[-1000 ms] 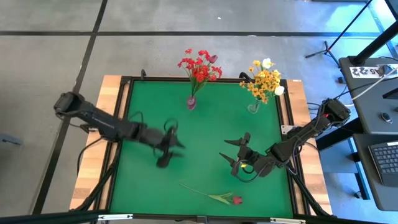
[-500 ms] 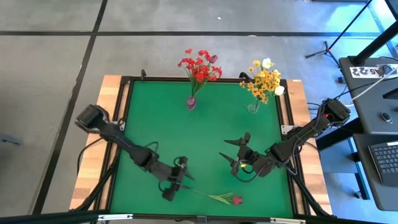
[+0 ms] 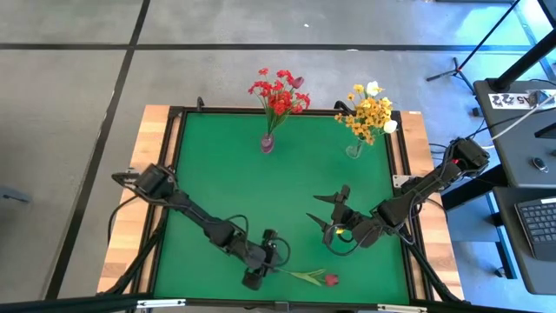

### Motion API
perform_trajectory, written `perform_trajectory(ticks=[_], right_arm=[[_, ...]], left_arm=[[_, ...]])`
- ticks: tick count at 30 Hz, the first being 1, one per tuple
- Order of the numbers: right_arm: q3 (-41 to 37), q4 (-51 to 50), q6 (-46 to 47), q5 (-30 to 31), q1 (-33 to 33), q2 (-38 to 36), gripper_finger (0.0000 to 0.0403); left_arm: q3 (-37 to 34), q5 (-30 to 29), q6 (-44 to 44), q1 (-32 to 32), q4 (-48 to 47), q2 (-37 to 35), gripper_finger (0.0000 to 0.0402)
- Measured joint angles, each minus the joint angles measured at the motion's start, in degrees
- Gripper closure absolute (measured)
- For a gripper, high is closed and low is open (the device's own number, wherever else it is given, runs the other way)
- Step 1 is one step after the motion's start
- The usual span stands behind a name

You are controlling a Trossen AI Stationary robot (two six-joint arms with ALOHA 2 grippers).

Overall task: Sort flowers into vase by color
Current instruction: Put the red flower into the pink transparent vase

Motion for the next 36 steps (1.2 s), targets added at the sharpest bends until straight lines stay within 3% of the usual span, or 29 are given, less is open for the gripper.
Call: perform_trajectory(ticks=[8, 17, 21, 29, 36], right_arm=[[0.0, 0.5, 1.43, 0.09, 0.0, 0.0, 0.0133], [0.0, 0.49, 1.58, 1.51, 0.0, 0.0, 0.0133], [0.0, 0.48, 1.55, 1.51, 0.0, 0.0, 0.0133], [0.0, 0.46, 1.55, 1.51, 0.0, 0.0, 0.0133], [0.0, 0.45, 1.55, 1.51, 0.0, 0.0, 0.0133]], left_arm=[[0.05, 0.95, -2.73, -1.24, -6.25, 0.38, 0.023], [0.46, -2.32, -8.17, -0.64, -13.87, -0.02, 0.0237], [0.44, -2.29, -8.36, 0.09, -15.01, -0.06, 0.027], [0.28, -2.37, -8.85, 1.29, -15.77, 0.04, 0.0388], [0.19, -4.58, -8.78, 1.77, -17.17, -0.99, 0.0399]])
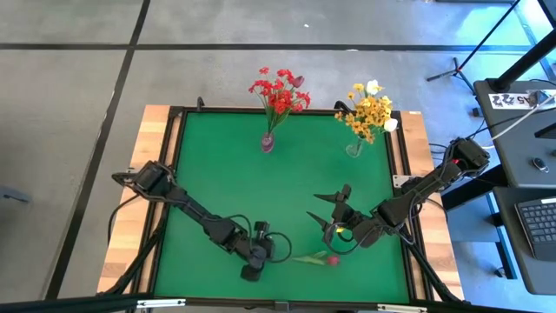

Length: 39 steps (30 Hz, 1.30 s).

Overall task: Sort flowers into vase by color
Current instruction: Put the red flower into the pink transparent vase

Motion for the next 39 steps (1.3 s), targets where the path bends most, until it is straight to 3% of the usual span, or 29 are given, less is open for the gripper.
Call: perform_trajectory(ticks=[13, 17, 25, 29, 34, 39], right_arm=[[0.1, 5.86, -6.56, 1.3, 0.02, -1.23, 0.0133], [0.77, 9.41, -10.32, 0.07, 0.07, -2.87, 0.0133], [0.94, 15.77, -13.73, -9.21, 0.49, -3.61, 0.0133], [0.92, 17.22, -16.37, -7.86, 2.42, -3.61, 0.0133], [0.92, 19.92, -20.53, -4.54, 6.07, -3.61, 0.0133], [-0.68, 20.42, -18.81, -4.48, 6.39, -3.59, 0.0133]], left_arm=[[-0.5, -19.82, -8.17, -0.48, -21.69, -14.35, 0.0401], [-0.39, -24.15, -9.63, -0.94, -21.91, -17.84, 0.0401], [-0.3, -34.35, -11.79, -1.09, -22.99, -21.48, 0.0401], [-0.28, -39.29, -13.19, -1.11, -26.46, -23.96, 0.0402], [-2.28, -40.88, -12.11, -0.96, -25.4, -29.15, 0.0401], [-11.21, -35.31, -5.99, 0.87, -10.78, -36.03, 0.0401]])
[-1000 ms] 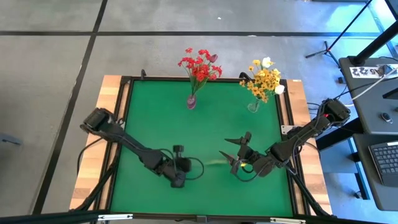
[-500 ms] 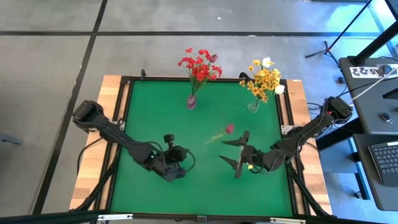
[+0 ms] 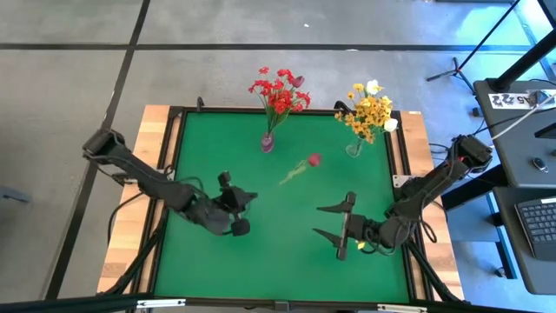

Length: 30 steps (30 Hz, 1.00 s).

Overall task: Sort flowers into vase by color
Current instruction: Put the red flower into the pink transparent vase

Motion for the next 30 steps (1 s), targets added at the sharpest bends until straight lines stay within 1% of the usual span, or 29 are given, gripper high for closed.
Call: perform_trajectory(ticks=[3, 7, 9, 11, 14, 18, 23, 27, 30], right_arm=[[-3.54, 4.73, 1.44, -0.43, -1.35, 0.05, 0.0133], [-9.91, 14.96, 4.06, -4.26, -4.81, 0.07, 0.0133], [-12.72, 21.22, 5.26, -6.1, -7.22, 0.07, 0.0133], [-15.2, 26.78, 5.87, -8.17, -9.71, 0.07, 0.0133], [-16.57, 31.98, 6.86, -12.77, -13.46, 0.07, 0.0133], [-15.63, 33.84, 6.88, -18.99, -17.25, 0.07, 0.0133], [-13.49, 33.77, 6.84, -22.78, -20.43, 0.05, 0.0133], [-12.01, 33.73, 6.83, -26.72, -22.2, 0.05, 0.0133], [-10.83, 33.77, 6.83, -28.46, -23.07, 0.05, 0.0133]], left_arm=[[-7.75, 8.28, 5.7, 1.81, 16.34, -4.12, 0.0401], [-16.2, 19.48, 9.31, 5.13, 37.08, -6.03, 0.0401], [-18.82, 24.03, 10.43, 6.55, 44.8, -6.0, 0.0401], [-20.12, 26.85, 10.69, 7.75, 50.04, -5.41, 0.0401], [-20.97, 28.64, 11.19, 8.99, 52.68, -4.98, 0.0401], [-20.88, 31.7, 11.73, 10.43, 55.66, -5.03, 0.0401], [-20.83, 35.86, 12.17, 11.38, 59.28, -5.0, 0.0401], [-20.83, 36.22, 12.19, 11.67, 59.68, -5.0, 0.0401], [-20.83, 36.24, 12.17, 11.66, 60.04, -5.0, 0.0401]])
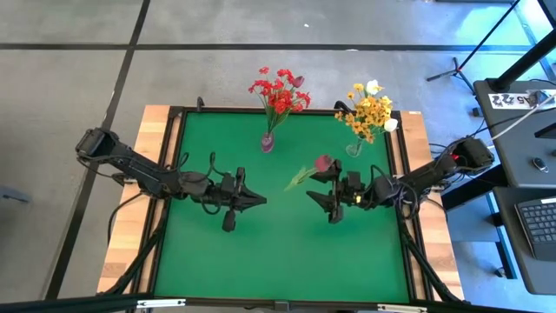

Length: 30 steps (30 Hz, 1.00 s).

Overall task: Sort flowers into vase by color
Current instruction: Put the red flower into the pink transparent vase

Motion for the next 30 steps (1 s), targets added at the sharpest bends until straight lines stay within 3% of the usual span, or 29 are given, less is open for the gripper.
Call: perform_trajectory(ticks=[9, 19, 30], right_arm=[[2.36, 0.02, -0.07, -3.11, -1.46, 0.73, 0.0133], [6.23, -0.1, -0.2, -3.67, -2.18, 6.34, 0.0133], [9.21, -0.7, 0.25, -5.51, -3.98, 9.27, 0.0133]], left_arm=[[0.02, 0.26, 0.0, 0.29, 2.59, 0.0, 0.0401], [1.81, 5.91, -0.64, 4.09, 4.48, 0.36, 0.0401], [4.89, 7.52, -2.56, 4.85, 4.5, 9.1, 0.0401]])
